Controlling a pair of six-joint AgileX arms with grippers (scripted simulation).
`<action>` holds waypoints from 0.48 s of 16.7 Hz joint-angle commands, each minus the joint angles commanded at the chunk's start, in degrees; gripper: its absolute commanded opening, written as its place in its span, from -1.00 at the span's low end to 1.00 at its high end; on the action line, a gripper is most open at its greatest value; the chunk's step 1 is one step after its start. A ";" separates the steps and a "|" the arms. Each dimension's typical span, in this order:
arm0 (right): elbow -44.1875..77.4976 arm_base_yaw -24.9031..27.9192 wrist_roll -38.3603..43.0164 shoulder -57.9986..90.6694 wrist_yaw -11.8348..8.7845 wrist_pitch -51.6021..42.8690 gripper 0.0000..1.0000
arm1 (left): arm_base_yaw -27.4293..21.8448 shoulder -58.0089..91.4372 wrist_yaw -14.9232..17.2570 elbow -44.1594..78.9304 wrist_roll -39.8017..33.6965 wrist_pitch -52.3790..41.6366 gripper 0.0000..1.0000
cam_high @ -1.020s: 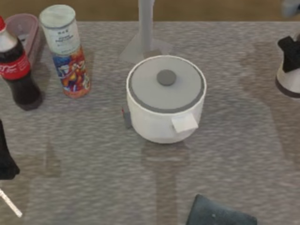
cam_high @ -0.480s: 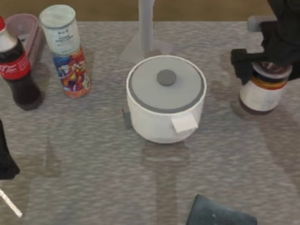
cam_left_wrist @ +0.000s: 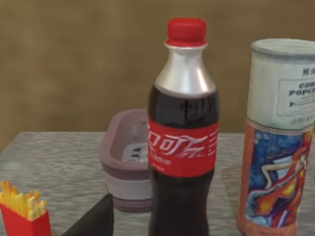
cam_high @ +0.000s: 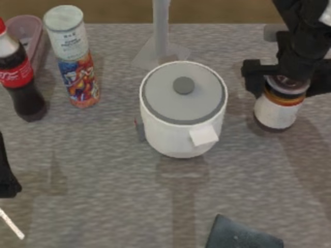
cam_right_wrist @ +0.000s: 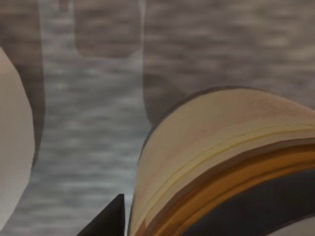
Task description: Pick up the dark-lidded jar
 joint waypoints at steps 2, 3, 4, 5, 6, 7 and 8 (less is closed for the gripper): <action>0.05 -0.25 -0.01 0.27 -0.16 0.07 -1.00 | 0.00 0.00 0.00 0.00 0.00 0.00 1.00; -0.36 -0.18 -0.07 0.49 -0.18 0.80 -1.00 | 0.00 0.00 0.00 0.00 0.00 0.00 1.00; -1.04 -0.14 -0.10 0.87 -0.17 1.92 -1.00 | 0.00 0.00 0.00 0.00 0.00 0.00 1.00; -1.91 -0.13 -0.10 1.37 -0.15 3.31 -1.00 | 0.00 0.00 0.00 0.00 0.00 0.00 1.00; -2.87 -0.14 -0.10 1.93 -0.12 4.82 -1.00 | 0.00 0.00 0.00 0.00 0.00 0.00 1.00; -3.83 -0.15 -0.09 2.49 -0.09 6.34 -1.00 | 0.00 0.00 0.00 0.00 0.00 0.00 1.00; -4.72 -0.15 -0.09 2.99 -0.05 7.72 -1.00 | 0.00 0.00 0.00 0.00 0.00 0.00 1.00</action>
